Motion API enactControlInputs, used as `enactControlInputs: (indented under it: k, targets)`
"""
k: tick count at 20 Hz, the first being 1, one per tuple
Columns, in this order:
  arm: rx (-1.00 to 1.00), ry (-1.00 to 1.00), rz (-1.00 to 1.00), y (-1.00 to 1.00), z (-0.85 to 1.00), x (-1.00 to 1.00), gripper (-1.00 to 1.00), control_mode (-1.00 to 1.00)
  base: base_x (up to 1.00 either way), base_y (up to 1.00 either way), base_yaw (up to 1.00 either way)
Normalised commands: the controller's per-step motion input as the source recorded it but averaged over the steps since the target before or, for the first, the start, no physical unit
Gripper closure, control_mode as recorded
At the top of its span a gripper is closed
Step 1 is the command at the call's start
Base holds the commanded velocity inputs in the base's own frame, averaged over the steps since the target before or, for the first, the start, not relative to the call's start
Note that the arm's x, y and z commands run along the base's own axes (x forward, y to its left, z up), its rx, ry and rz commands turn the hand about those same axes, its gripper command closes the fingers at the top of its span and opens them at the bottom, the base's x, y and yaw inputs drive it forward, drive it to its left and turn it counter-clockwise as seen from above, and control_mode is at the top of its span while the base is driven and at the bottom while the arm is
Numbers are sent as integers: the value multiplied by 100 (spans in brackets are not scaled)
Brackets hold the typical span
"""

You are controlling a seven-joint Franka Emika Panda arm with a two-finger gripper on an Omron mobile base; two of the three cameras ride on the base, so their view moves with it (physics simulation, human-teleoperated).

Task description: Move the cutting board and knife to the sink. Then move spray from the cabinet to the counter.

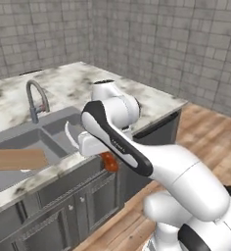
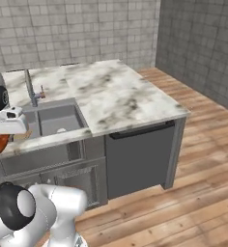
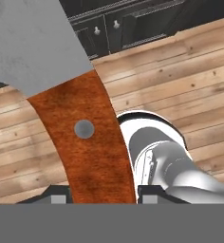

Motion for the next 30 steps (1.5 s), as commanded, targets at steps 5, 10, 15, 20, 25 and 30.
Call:
enactControlInputs:
  k: [5, 10, 15, 20, 25, 30]
  targets:
    - [0, 0, 0, 0, 0, 0, 100, 100, 86, 0, 27]
    - [0, 0, 0, 0, 0, 0, 100, 100, 55, 0, 34]
    - [0, 0, 0, 0, 0, 0, 100, 100, 13, 3, 36]
    - [0, 0, 0, 0, 0, 0, 100, 100, 1, 1, 33]
    - [8, 0, 13, 0, -1, 52, 100, -100, 5, 0, 5]
    - [8, 1, 6, 0, -10, 91, 100, -100, 0, 0, 0]
